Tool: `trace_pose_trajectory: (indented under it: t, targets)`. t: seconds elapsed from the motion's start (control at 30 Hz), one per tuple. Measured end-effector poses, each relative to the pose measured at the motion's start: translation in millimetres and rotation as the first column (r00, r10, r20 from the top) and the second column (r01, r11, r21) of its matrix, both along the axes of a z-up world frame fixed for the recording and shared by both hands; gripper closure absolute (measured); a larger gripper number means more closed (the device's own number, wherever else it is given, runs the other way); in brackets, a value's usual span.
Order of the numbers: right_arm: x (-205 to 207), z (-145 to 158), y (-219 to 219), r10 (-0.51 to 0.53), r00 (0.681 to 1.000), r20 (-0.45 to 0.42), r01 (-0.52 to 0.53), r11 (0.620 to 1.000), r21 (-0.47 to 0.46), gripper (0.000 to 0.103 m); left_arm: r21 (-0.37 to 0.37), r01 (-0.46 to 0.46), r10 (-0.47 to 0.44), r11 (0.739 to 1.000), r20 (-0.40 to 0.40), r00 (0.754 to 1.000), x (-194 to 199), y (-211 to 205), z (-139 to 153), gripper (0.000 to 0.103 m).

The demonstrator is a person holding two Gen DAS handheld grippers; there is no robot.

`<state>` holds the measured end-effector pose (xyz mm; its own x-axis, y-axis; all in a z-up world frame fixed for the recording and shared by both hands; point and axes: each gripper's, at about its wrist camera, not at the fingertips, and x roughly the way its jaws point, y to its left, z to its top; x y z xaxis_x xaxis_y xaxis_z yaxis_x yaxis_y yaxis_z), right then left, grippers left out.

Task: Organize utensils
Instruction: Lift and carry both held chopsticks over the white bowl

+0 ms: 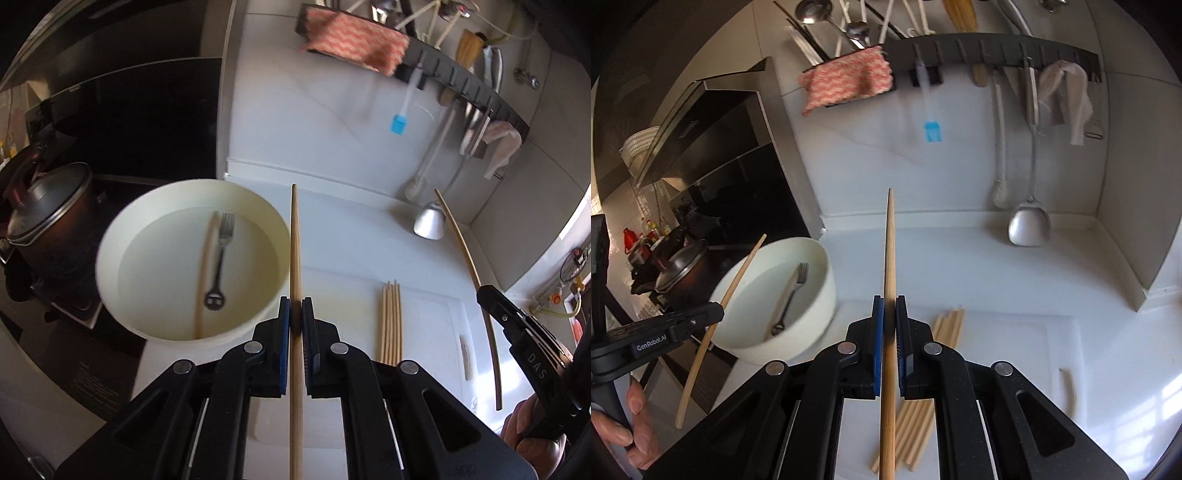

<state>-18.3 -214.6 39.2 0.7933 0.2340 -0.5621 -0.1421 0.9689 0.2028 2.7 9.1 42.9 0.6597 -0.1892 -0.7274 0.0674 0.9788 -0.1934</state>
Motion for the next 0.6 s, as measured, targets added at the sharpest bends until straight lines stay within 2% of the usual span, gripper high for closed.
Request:
trace_pose_trajectory:
  t: [0.13, 0.23, 0.43, 0.6]
  targets:
    - [28.3, 13.1, 59.3, 0.073, 0.997, 0.026, -0.073, 0.997, 0.013, 0.097, 0.006, -0.063, 0.063, 0.998, 0.012, 0.998, 17.4, 54.3, 5.8, 0.096]
    - [53.3, 10.5, 107.6, 0.101, 0.995, 0.010, -0.101, 0.995, 0.020, 0.097, -0.002, -0.069, 0.069, 0.998, 0.009, 0.998, 43.0, 90.6, 0.5, 0.096]
    - [106.8, -15.8, 184.9, 0.073, 0.994, -0.083, -0.071, 0.997, 0.032, 0.097, -0.009, -0.015, 0.015, 1.000, -0.034, 0.999, 103.1, 141.7, -28.3, 0.096]
    - [140.2, -46.4, 217.8, 0.046, 0.985, -0.168, -0.037, 0.998, 0.053, 0.097, -0.007, 0.044, -0.044, 0.999, -0.105, 0.993, 142.7, 156.7, -57.2, 0.096]
